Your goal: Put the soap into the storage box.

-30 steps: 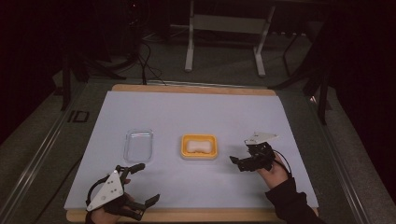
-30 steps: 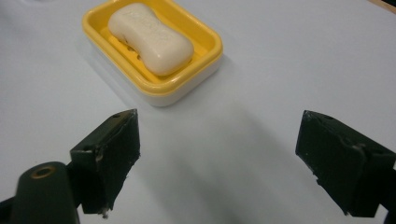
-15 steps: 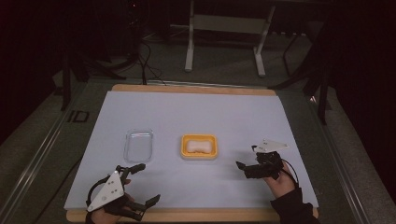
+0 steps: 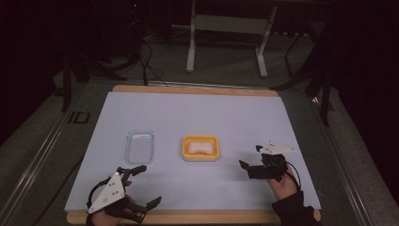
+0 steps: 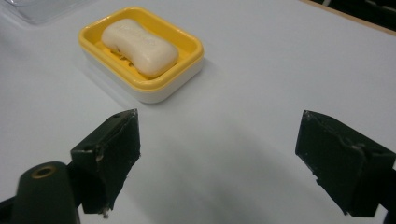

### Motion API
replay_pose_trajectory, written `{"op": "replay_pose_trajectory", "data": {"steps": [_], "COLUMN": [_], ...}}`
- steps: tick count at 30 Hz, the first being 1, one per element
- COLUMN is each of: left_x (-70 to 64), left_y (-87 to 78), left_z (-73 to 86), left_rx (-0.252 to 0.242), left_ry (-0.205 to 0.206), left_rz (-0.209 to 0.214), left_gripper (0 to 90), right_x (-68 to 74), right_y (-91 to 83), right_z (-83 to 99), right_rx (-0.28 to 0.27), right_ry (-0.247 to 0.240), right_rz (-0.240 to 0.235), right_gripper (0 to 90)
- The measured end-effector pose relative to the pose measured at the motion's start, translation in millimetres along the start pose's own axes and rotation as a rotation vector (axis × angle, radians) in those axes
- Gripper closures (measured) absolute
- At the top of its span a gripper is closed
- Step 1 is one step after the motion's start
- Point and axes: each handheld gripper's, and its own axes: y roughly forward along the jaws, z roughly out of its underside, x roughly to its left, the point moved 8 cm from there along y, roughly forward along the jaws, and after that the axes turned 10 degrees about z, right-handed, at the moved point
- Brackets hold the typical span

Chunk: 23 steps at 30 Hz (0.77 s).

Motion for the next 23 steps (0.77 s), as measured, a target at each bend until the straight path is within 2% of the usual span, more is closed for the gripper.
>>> {"op": "replay_pose_trajectory", "data": {"steps": [12, 23], "left_x": [0.6, 0.6], "left_y": [0.1, 0.3], "left_z": [0.9, 1.5], "left_rx": [0.009, 0.012], "left_ry": [0.003, 0.0], "left_rz": [-0.001, -0.001], "left_gripper": [1.1, 1.1], "right_x": [2.8, 2.1], "right_y": [5.6, 6.8], "right_z": [5.2, 6.4], "right_rx": [0.027, 0.028], "right_ry": [-0.021, -0.018], "right_rz": [-0.015, -0.016], "right_gripper": [13.9, 13.9]}}
